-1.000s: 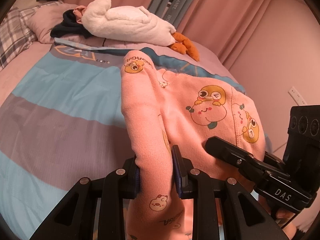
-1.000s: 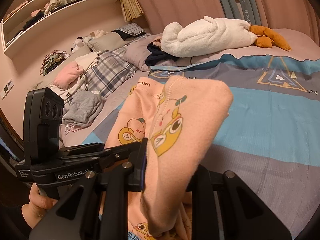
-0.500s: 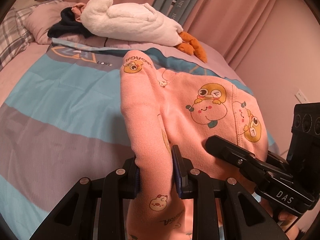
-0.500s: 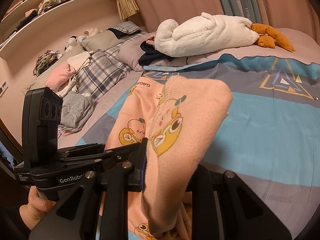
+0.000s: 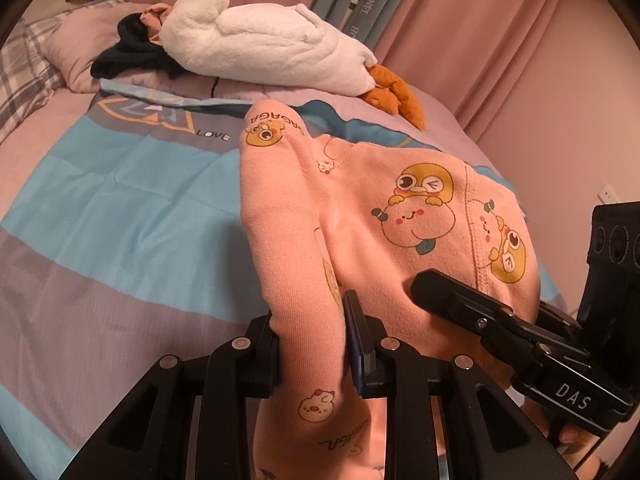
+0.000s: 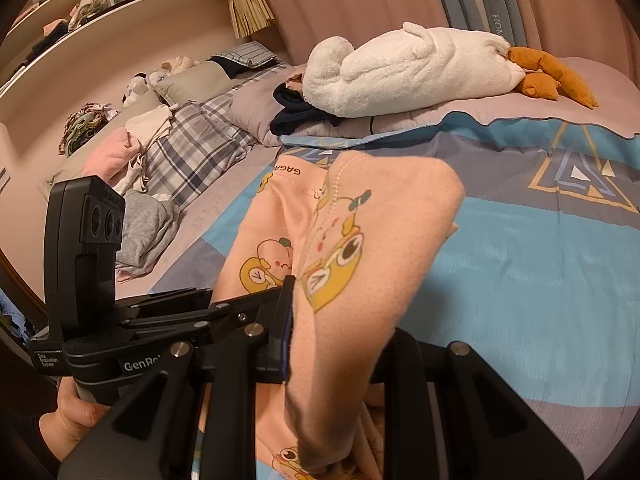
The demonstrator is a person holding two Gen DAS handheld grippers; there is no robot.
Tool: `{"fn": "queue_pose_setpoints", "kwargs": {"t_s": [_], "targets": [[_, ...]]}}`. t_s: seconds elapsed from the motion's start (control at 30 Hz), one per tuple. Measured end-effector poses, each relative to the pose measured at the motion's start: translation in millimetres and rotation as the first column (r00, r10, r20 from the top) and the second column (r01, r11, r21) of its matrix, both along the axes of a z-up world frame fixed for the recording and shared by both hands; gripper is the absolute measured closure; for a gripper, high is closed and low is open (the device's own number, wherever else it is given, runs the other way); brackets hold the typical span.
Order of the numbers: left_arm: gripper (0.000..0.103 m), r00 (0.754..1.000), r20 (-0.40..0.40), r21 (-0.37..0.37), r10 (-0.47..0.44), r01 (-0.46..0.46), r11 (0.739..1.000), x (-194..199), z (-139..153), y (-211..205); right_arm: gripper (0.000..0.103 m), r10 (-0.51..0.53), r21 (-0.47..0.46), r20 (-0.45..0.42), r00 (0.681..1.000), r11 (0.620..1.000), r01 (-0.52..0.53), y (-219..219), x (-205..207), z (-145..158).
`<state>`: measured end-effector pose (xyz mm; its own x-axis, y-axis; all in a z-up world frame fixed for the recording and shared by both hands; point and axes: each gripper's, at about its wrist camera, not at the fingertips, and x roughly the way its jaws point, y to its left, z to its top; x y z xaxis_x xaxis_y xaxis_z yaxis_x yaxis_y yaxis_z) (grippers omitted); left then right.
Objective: Fold small clothes
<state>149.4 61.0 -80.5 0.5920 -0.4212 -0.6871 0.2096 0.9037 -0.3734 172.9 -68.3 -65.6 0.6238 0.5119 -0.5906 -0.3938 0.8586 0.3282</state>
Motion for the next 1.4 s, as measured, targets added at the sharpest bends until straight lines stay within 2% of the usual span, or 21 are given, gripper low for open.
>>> {"fn": "queue_pose_setpoints", "kwargs": {"t_s": [0.5,1.4], "targets": [[0.078,0.999,-0.038,0.001,0.000,0.000,1.000,33.4,-18.3,2.4,0.081,-0.011,-0.013,-0.037,0.999,1.000,0.010,1.2,34.0,-16.6],[0.078,0.997,-0.080,0.040,0.003,0.001,0.999,66.8,-40.9,-1.8,0.081,-0.026,-0.030,-0.087,0.996,0.999,0.024,0.1,72.4,-42.7]]}}
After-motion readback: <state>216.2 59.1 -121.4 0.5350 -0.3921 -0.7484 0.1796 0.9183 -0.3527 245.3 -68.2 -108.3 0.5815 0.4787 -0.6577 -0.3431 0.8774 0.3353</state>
